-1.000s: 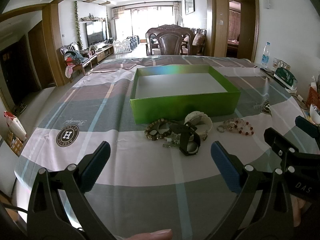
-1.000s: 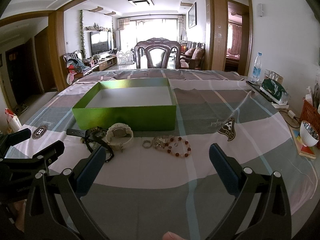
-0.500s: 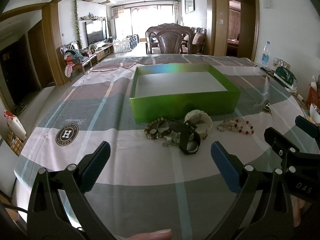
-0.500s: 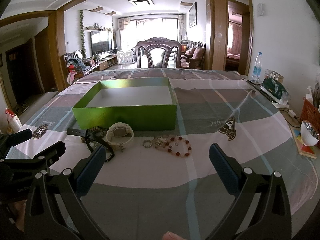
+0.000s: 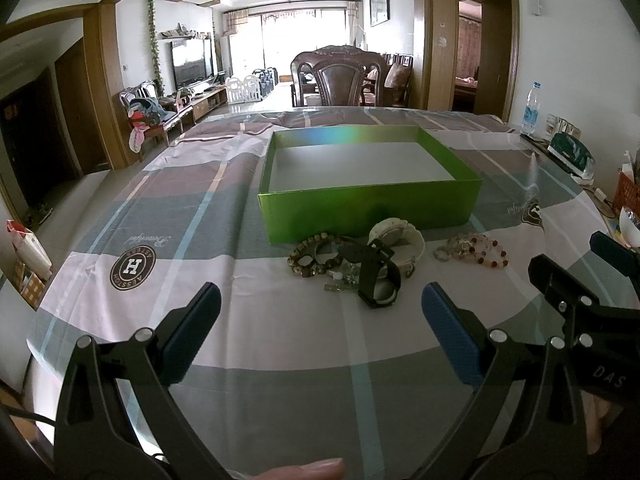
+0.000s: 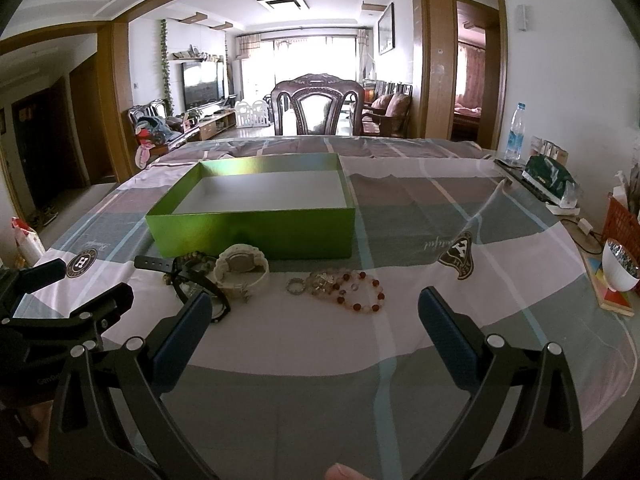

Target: Organize jewelry

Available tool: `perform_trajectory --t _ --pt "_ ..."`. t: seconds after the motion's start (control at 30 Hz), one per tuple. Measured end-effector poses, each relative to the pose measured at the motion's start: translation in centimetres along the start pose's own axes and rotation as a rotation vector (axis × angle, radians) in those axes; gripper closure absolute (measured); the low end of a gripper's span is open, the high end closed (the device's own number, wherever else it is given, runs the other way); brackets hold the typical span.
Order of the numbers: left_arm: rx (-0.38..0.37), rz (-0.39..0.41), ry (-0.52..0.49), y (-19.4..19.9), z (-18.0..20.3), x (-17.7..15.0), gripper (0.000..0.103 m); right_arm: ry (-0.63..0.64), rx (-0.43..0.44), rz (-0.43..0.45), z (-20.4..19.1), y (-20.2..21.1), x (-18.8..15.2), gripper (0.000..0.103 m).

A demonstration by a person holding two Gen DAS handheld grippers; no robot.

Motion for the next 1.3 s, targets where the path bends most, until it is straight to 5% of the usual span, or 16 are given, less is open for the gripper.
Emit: perform_trajectory --t 0.83,0.97,1.07,1.17,1.3 --pt "-0.003 -0.010 0.001 -0.1 0.0 -0.1 0.004 0.004 0.001 -0.001 0.1 0.0 0.1 0.003" --pt "-0.013 -0.036 0.023 -0.9 -0.9 -0.1 0.004 -0.006 -0.073 0.002 0.6 -0.5 -0.7 0.003" --pt "0.037 -0.067 0.029 -2.3 -1.6 -0.6 0.004 -0.064 -0.087 -0.082 2.6 -2.7 -1.6 0.003" --pt "0.044 -0.117 0.049 -3.6 -2.7 -1.2 0.018 -0.097 -0.076 -0.160 3.8 -4.6 -2.4 0.005" --pt "0.034 -0.153 0.066 -4.6 -3.6 -1.3 0.028 -0.114 -0.064 -0.244 3.8 -6.5 -3.7 0.025"
Point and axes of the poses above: each gripper's, at about its wrist camera, not at the fingertips, and y roughly against the way its jaws point, z to its right, x to its top, the point moved 1 cm from there along -y, roughly the way its jaws point, and after that the axes turned 10 degrees about y, right-handed, at the moved point
